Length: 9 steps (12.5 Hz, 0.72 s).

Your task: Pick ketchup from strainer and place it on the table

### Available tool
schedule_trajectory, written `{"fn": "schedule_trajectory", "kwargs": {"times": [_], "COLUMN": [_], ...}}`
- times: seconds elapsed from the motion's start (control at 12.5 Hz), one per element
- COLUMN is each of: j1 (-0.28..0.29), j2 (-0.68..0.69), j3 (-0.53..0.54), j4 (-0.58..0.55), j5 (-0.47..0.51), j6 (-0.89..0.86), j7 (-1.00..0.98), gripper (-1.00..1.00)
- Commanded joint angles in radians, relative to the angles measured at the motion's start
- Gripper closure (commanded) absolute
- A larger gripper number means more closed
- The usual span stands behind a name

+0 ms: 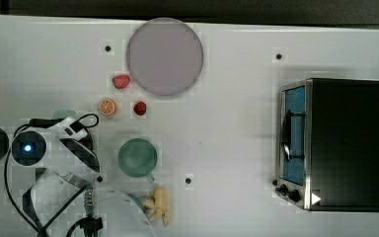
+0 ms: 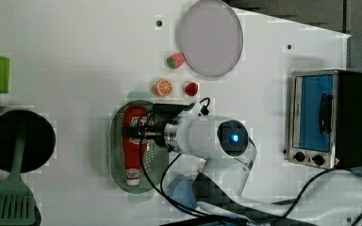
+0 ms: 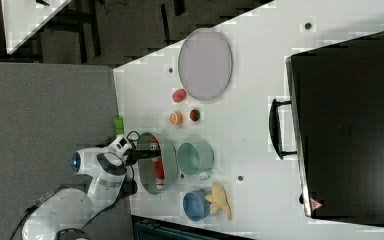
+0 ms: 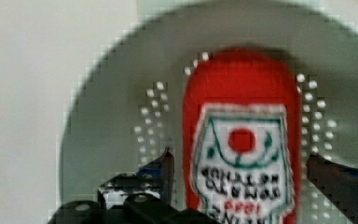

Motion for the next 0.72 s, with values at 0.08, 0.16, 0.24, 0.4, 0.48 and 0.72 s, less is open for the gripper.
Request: {"fn": "schedule_trajectory", "kwargs": {"times": [0.08,0.16,0.24,0.4,0.48,0.72], "j1": [0.051,0.063,0.071,0.071,0.071,0.059], "j2": [0.015,0.017,0.017,-0.005,-0.026,-0.124], "j3": [-0.022,-0.036,-0.042,-0.034,-0.026,0.015], "j4": [0.014,0.018,0.018,0.017,0.015,0.012], "j5": [-0.024,-0.026,-0.026,-0.025,-0.025,0.014], "j6": [0.008,0.007,0.009,0.008,0.006,-0.063], "j7": [0.099,0.099,0.099,0.099,0.099,0.099], "gripper": [-0.91,-0.67,-0.41,-0.19,-0.19,-0.19]}}
